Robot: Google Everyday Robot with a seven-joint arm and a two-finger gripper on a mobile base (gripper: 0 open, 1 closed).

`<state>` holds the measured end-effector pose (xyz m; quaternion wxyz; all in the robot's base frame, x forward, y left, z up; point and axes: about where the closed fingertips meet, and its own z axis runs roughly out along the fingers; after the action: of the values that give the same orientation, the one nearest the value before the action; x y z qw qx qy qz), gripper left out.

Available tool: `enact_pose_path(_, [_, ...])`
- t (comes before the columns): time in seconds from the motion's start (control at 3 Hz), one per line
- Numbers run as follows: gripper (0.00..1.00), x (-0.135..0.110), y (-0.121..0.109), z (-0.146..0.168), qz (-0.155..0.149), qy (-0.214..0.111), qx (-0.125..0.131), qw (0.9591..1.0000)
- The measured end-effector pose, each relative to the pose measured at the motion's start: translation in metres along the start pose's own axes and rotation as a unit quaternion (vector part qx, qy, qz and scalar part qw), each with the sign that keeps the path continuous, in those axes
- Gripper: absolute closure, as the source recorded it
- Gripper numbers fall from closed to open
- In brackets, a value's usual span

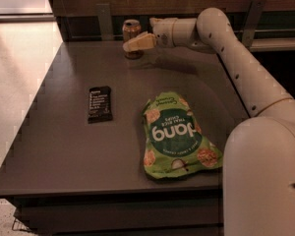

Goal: Pick orange can

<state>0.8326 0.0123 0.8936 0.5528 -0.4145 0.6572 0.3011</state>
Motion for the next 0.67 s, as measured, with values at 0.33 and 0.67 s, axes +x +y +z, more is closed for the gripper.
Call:
enact_pose_path(0.33, [0.12, 0.0085, 0.0039, 0.0232, 0.018, -0.005, -0.015, 0.9997])
enact_pose_path(0.67, [0.35, 0.0095, 0.0057, 0.0270, 0.019, -0.005, -0.017, 0.9997])
